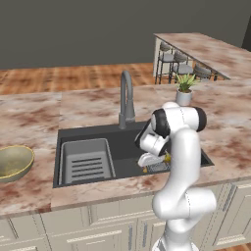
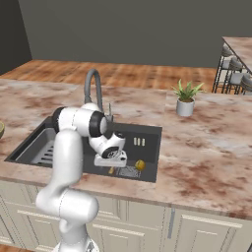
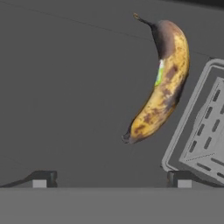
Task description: Remove the squash and banana from the sink. Then move the bowl and cup from the counter to the sink for washing.
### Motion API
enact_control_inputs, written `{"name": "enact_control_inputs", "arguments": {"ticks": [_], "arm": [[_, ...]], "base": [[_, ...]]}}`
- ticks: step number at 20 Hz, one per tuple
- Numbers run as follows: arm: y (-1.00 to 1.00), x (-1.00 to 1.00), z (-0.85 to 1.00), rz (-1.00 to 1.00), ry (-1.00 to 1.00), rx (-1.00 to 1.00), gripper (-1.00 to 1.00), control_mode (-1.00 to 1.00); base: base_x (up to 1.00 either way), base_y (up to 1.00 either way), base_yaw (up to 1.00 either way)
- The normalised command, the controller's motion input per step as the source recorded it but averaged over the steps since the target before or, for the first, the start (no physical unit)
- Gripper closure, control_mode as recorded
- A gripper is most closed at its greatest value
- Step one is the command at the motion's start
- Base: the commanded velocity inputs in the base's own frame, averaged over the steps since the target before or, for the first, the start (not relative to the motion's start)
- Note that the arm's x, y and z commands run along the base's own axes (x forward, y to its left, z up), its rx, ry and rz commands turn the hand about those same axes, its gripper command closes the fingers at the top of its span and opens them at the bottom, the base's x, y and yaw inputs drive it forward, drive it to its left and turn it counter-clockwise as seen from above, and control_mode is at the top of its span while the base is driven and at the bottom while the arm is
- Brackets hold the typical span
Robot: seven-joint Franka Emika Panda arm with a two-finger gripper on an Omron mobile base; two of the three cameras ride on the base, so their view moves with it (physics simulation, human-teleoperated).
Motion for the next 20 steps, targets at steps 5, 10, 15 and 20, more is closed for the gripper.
{"name": "enact_control_inputs", "arguments": {"ticks": [5, 10, 15, 20], "arm": [[0.07, 0.1, -0.11, 0.0, 0.0, 0.0, -1.0, -1.0], [0.02, 0.13, -0.13, 0.0, 0.0, -0.03, -1.0, -1.0], [0.0, 0.17, -0.14, 0.0, 0.0, -0.1, -1.0, -1.0], [0.0, 0.15, -0.12, 0.0, -0.02, -0.13, -1.0, -1.0]], "base": [[0.0, 0.0, 0.0], [0.0, 0.0, 0.0], [0.0, 0.0, 0.0], [0.0, 0.0, 0.0]]}}
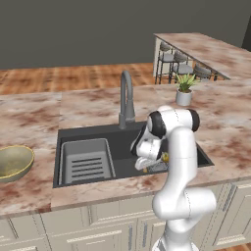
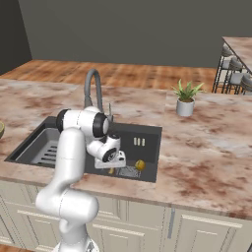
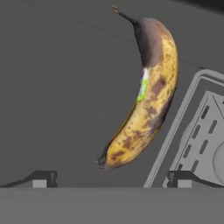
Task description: Remove the squash and banana from the sink. Then move the bowl and cup from the counter to the sink for washing.
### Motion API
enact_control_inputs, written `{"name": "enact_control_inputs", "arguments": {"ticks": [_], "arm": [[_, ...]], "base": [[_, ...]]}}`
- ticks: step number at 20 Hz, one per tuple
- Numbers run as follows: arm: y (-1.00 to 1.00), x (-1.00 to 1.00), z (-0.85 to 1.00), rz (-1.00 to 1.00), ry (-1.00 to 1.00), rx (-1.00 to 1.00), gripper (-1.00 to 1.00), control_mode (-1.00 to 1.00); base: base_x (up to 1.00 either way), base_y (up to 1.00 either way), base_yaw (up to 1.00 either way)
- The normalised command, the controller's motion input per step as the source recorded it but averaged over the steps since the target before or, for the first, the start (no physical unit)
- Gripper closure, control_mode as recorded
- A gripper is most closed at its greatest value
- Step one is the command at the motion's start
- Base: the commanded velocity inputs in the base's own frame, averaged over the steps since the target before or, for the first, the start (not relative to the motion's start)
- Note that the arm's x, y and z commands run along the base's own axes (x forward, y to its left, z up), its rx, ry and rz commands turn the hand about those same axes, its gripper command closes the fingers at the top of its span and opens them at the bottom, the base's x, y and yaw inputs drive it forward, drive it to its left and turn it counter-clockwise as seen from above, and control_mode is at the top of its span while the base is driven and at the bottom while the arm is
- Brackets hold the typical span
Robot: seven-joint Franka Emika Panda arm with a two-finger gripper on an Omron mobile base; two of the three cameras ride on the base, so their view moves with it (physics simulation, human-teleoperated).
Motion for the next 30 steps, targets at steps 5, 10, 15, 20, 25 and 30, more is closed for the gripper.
{"name": "enact_control_inputs", "arguments": {"ticks": [5, 10, 15, 20, 25, 30], "arm": [[0.0, 0.18, -0.07, -0.02, -0.01, -0.1, -1.0, -1.0], [0.0, 0.19, -0.05, -0.03, 0.0, -0.07, -1.0, -1.0], [0.0, 0.17, -0.06, -0.03, -0.01, -0.05, -1.0, -1.0], [-0.01, 0.13, -0.08, -0.03, -0.03, -0.02, -1.0, -1.0], [-0.03, 0.08, -0.12, -0.04, -0.01, -0.01, -1.0, -1.0], [-0.1, 0.08, -0.11, -0.02, -0.03, -0.05, -1.0, -1.0]], "base": [[0.0, 0.0, 0.0], [0.0, 0.0, 0.0], [0.0, 0.0, 0.0], [0.0, 0.0, 0.0], [0.0, 0.0, 0.0], [0.0, 0.0, 0.0]]}}
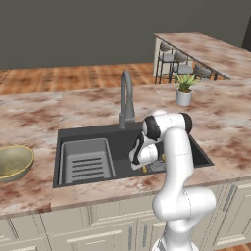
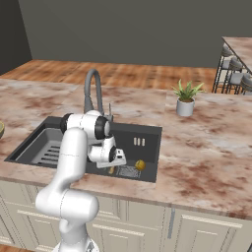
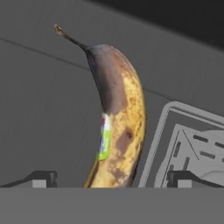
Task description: Remove the squash and banana from the sink. Then move the bowl and cup from the counter to the sink for washing.
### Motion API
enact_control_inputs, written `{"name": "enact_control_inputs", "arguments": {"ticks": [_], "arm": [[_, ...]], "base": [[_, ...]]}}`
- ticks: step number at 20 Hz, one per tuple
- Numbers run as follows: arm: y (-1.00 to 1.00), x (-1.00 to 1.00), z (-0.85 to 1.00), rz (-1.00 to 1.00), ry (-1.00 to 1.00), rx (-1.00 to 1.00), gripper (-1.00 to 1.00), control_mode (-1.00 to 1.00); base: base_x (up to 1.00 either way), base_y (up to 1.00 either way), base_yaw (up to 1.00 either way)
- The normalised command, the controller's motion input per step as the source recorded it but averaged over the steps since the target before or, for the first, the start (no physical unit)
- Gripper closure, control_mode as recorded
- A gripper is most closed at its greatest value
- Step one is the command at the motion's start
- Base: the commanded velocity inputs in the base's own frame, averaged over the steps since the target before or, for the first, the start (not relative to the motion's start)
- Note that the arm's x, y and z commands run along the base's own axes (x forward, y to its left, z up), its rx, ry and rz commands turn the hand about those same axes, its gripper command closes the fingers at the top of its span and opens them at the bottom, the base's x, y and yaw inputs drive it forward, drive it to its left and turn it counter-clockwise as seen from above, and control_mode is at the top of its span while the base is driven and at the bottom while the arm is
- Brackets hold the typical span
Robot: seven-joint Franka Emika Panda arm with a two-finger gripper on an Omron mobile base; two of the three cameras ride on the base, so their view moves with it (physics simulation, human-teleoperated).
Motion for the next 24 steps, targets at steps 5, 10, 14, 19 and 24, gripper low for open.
{"name": "enact_control_inputs", "arguments": {"ticks": [5, 10, 14, 19, 24], "arm": [[-0.09, 0.09, -0.11, -0.01, -0.04, -0.03, -1.0, -1.0], [-0.03, 0.09, -0.11, -0.01, -0.02, -0.01, -1.0, -1.0], [0.0, 0.08, -0.12, 0.0, 0.0, 0.0, -1.0, -1.0], [0.0, 0.09, -0.11, 0.0, 0.0, 0.0, -1.0, -1.0], [0.0, 0.12, -0.1, 0.0, 0.0, 0.0, -1.0, -1.0]], "base": [[0.0, 0.0, 0.0], [0.0, 0.0, 0.0], [0.0, 0.0, 0.0], [0.0, 0.0, 0.0], [0.0, 0.0, 0.0]]}}
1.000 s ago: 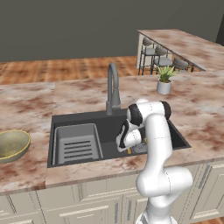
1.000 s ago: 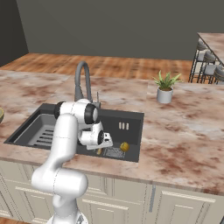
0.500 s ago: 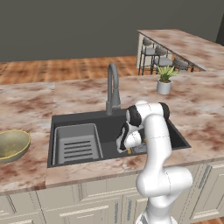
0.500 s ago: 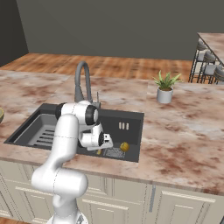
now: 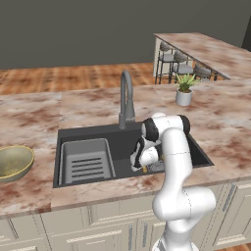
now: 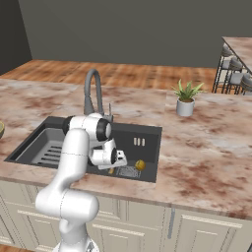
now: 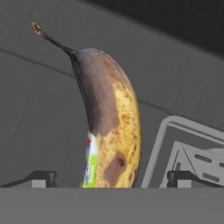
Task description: Remove the squash and banana from the sink. Then move the bowl and cup from the counter to the sink for washing.
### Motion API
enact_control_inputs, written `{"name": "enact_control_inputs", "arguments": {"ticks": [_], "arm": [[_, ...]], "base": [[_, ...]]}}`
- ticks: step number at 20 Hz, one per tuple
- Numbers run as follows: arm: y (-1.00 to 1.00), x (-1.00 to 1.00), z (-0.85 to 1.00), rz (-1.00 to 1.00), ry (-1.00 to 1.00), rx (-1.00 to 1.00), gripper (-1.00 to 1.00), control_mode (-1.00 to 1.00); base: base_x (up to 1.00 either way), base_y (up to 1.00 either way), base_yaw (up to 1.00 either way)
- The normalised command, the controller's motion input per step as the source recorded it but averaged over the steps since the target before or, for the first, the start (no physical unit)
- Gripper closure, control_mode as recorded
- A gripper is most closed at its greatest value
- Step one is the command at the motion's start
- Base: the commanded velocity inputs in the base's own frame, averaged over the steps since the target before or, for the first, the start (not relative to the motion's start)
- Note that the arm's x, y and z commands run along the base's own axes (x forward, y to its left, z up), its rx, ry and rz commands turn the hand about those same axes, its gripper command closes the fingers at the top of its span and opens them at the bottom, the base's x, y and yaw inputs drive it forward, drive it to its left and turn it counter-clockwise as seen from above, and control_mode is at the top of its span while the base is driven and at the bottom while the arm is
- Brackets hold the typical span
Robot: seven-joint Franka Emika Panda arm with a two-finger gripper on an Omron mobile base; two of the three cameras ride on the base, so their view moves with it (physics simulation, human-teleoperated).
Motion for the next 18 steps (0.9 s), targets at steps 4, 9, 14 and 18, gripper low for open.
{"name": "enact_control_inputs", "arguments": {"ticks": [4, 9, 14, 18], "arm": [[0.0, 0.06, -0.12, 0.0, 0.0, 0.0, 1.0, -1.0], [0.0, 0.0, -0.18, 0.0, 0.0, 0.0, 1.0, -1.0], [-0.03, 0.0, -0.14, -0.01, 0.0, 0.0, 1.0, -1.0], [-0.15, 0.0, -0.11, 0.0, 0.01, 0.0, 1.0, -1.0]], "base": [[0.0, 0.0, 0.0], [0.0, 0.0, 0.0], [0.0, 0.0, 0.0], [0.0, 0.0, 0.0]]}}
